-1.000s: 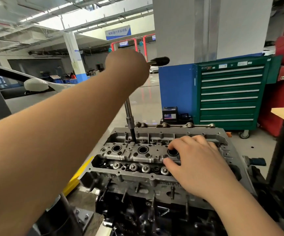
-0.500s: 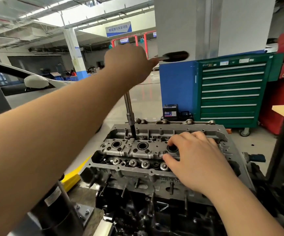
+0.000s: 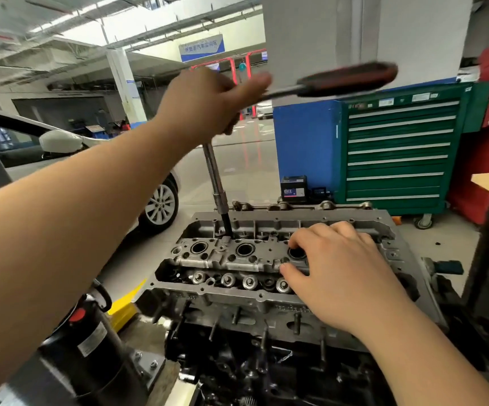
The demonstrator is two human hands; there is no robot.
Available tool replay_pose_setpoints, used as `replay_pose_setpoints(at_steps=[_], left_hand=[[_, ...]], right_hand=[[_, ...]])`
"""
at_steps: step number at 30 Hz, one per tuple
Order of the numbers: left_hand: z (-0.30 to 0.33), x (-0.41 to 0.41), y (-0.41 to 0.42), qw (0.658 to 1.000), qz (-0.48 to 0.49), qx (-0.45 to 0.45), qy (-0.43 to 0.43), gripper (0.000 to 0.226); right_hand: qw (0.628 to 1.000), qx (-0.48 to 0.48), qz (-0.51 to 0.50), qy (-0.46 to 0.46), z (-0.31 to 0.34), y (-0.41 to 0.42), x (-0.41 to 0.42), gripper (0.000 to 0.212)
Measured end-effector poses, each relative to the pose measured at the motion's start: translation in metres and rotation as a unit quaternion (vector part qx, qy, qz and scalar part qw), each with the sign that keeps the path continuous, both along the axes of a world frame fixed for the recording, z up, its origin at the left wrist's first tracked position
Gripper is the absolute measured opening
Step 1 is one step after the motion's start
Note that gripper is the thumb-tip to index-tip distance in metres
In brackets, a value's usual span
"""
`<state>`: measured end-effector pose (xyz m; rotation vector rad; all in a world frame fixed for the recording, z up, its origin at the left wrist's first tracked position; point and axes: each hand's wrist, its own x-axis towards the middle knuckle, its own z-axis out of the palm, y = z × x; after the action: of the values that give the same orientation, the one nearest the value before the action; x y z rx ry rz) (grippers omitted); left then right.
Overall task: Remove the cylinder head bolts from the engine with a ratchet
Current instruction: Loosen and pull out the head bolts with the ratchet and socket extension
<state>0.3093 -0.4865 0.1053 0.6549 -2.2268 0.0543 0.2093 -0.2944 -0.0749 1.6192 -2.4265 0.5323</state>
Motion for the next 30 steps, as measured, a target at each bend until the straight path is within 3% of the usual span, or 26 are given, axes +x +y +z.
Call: replay_pose_setpoints(at_steps=[2,5,6,8,10,11,13,15,17,19,20,22,23,25,26,28,30], left_hand=[[0.006,-0.029,0.004,0.971,0.188,-0.116,-0.094,0.082],[0.006,-0.035,0.011,0.939,0.241,-0.191,-0.155,0.078],[0.004,-0.026,0.01,0.951,0.204,-0.184,-0.141,0.083],[-0.001,0.005,0.003,0.991,-0.044,-0.096,-0.08,0.087],[-0.001,0.04,0.001,0.961,-0.268,0.017,-0.063,0.082],[-0.002,0.049,0.0,0.955,-0.287,0.046,-0.058,0.082],[-0.001,0.043,0.001,0.983,-0.176,0.043,-0.029,0.079],[0.002,0.01,0.004,0.995,0.044,-0.053,-0.074,0.075],[0.007,-0.024,0.009,0.95,0.212,-0.153,-0.169,0.052],[0.01,-0.039,0.012,0.922,0.251,-0.181,-0.232,0.023],[0.009,-0.036,0.012,0.92,0.253,-0.187,-0.235,0.024],[0.007,-0.016,0.004,0.949,0.162,-0.198,-0.183,0.055],[0.005,-0.001,0.002,0.972,0.023,-0.178,-0.149,0.067],[0.002,0.034,-0.004,0.954,-0.266,-0.077,-0.117,0.066],[0.001,0.047,-0.008,0.944,-0.309,-0.037,-0.106,0.063],[-0.002,0.052,-0.008,0.974,-0.217,-0.019,-0.066,0.06],[0.004,0.023,-0.004,0.991,0.007,-0.081,-0.109,0.064]], right_hand=[[1.0,0.006,-0.002,-0.004,0.001,0.0,0.0,0.051],[1.0,0.007,-0.005,-0.005,0.001,0.0,0.002,0.051],[1.0,0.005,-0.005,-0.003,0.001,0.001,0.002,0.052],[1.0,0.003,-0.006,-0.002,0.0,0.001,0.002,0.052],[1.0,0.002,-0.006,-0.001,-0.001,0.0,0.002,0.051],[1.0,0.002,-0.006,0.001,-0.001,0.0,0.002,0.05],[1.0,0.004,-0.007,0.002,0.0,-0.001,0.001,0.05],[1.0,0.008,-0.007,-0.001,0.0,-0.001,0.001,0.05],[1.0,0.01,-0.009,-0.003,0.0,-0.001,0.002,0.052],[1.0,0.009,-0.008,-0.005,0.001,0.0,0.002,0.053],[1.0,0.008,-0.007,-0.005,0.0,0.001,0.002,0.053],[1.0,0.003,-0.004,-0.004,-0.001,0.002,0.002,0.053],[1.0,0.0,-0.002,-0.003,-0.001,0.003,0.002,0.053],[1.0,-0.003,0.004,-0.004,-0.001,0.002,0.001,0.054],[1.0,-0.003,0.007,-0.006,-0.001,0.001,0.001,0.053],[1.0,-0.002,0.01,-0.009,0.0,0.001,0.002,0.049],[1.0,0.0,0.01,-0.008,0.001,0.001,0.002,0.047]])
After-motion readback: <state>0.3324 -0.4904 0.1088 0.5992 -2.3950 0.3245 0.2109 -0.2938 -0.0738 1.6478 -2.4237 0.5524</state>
